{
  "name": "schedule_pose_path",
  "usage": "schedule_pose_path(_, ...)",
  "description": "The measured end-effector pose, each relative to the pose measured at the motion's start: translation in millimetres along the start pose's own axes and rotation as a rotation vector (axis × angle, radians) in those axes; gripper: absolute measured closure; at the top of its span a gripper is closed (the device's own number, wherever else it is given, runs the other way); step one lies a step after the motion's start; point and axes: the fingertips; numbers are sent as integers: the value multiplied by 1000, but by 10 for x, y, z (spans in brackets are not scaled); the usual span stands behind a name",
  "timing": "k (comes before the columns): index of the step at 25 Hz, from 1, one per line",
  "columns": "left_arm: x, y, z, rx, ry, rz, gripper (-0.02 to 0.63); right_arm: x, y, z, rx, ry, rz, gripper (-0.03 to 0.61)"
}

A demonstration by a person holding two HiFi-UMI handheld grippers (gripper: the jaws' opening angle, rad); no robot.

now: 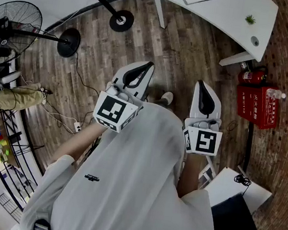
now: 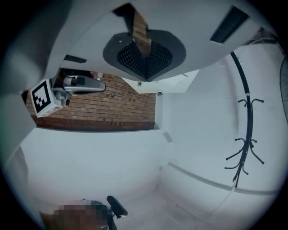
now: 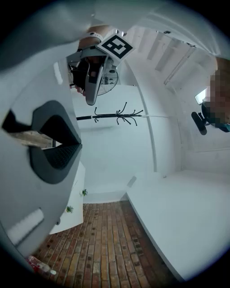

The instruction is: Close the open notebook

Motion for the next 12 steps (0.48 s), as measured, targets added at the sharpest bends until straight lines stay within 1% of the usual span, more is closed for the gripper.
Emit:
schedule_pose_path(3, -41, 3, -40, 34, -52, -17, 609, -5, 16, -41, -1, -1, -7, 566)
schedule_pose_path(6, -72, 29, -114, 52, -63, -21, 609, -52, 0, -85, 3, 5, -5, 566)
schedule_pose_path(10, -119, 65, -189, 48, -69, -9, 609, -70, -21, -111, 8, 11, -6, 566)
schedule_pose_path(12, -130, 79, -178, 46, -76, -6, 609, -48, 1, -107, 12, -6, -12, 567)
Point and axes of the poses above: the fingertips, and each gripper's own axes: y forward along the fingers, z to its left, x out of its top, and after that the axes turned 5 degrees about -y, right-handed
